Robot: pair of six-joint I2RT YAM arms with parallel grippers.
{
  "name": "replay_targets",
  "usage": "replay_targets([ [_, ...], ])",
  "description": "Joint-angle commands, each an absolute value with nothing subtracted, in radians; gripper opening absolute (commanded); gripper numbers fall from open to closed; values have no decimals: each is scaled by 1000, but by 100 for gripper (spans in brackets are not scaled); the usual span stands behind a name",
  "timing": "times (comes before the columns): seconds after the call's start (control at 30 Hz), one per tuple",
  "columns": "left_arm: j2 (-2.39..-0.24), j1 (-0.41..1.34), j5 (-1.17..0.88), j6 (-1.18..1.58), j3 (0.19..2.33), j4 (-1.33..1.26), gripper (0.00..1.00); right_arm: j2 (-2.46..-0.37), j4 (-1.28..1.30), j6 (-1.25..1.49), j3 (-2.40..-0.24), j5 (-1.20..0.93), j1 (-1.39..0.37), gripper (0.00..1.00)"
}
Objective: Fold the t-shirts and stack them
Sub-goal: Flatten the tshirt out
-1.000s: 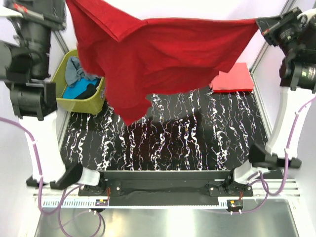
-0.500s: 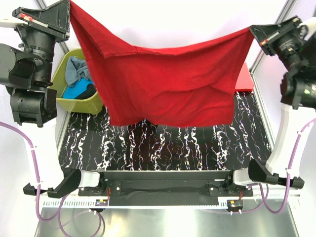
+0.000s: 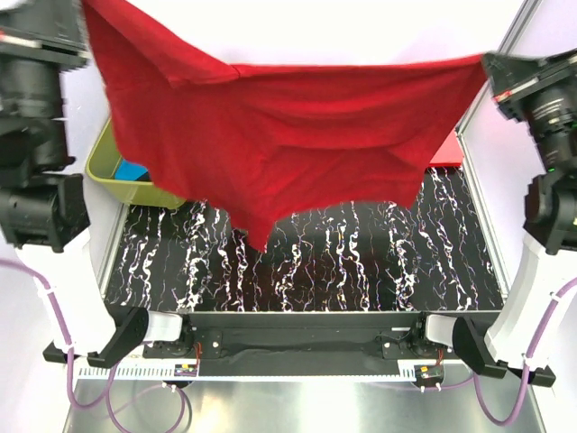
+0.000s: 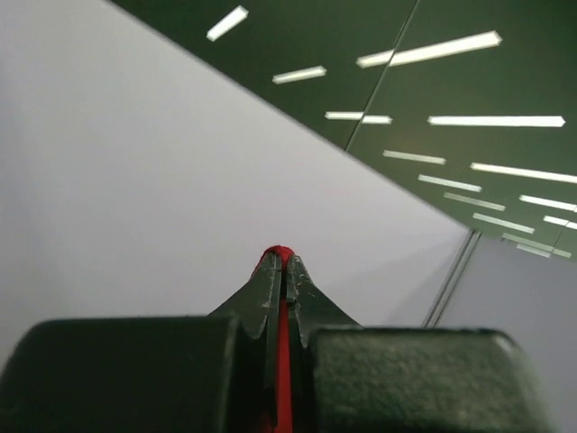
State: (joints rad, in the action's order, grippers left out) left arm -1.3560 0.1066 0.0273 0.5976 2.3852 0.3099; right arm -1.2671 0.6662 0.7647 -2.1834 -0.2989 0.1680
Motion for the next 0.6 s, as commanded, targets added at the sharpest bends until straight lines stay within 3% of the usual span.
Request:
replay_targets([
  [0.0, -1428, 89, 75, 638, 2480, 230, 0, -1400, 681, 796, -2264, -236, 166, 0],
  [0.2, -1231, 86, 75, 612, 2323, 126, 0, -1265, 627, 720, -2247, -347, 166, 0],
  [0.37, -1148, 87, 84, 546, 2437, 75, 0, -1097, 670, 706, -2214, -406, 166, 0],
  [0.57, -1046, 87, 94, 518, 2410, 57, 0, -957, 879, 721, -2287, -422, 166, 0],
])
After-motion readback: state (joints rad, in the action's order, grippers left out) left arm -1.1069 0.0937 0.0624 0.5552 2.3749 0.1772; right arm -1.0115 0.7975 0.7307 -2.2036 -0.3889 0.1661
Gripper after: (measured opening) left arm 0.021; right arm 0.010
